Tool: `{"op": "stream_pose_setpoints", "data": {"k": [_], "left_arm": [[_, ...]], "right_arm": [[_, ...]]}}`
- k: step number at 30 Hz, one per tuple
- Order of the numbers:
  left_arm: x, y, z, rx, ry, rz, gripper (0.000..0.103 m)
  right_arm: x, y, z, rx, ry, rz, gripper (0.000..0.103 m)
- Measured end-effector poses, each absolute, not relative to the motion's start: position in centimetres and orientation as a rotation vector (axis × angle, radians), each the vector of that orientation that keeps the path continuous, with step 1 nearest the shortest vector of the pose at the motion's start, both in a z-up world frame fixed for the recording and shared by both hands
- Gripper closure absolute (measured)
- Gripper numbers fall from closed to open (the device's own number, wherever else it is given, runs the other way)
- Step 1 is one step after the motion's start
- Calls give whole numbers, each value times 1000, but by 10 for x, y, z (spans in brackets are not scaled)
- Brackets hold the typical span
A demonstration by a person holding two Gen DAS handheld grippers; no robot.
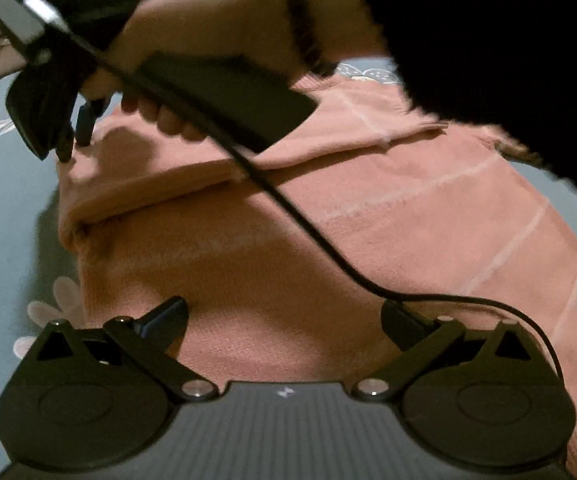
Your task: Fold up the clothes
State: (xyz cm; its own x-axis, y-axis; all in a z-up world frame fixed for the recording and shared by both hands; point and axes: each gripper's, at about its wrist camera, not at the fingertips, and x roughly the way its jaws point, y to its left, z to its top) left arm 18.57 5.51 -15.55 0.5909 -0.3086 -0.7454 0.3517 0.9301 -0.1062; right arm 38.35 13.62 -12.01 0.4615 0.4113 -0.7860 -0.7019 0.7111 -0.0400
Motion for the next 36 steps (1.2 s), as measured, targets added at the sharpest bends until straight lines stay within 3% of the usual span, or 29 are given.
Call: {"op": "stream_pose_setpoints", "data": {"k": [9,14,19,36], "left_arm": [[193,59,-161,35,865,-395,1],[191,55,-159,88,870,-389,1],[190,54,-157,108,882,-403,1],[194,59,-161,112,875,-405,1]], "right_arm": [[361,119,-104,-406,862,796,80],[332,122,-128,-530,859,855,79],[320,105,-104,-488,873,901,78],[312,71,-108,-463,911,869,71]]}}
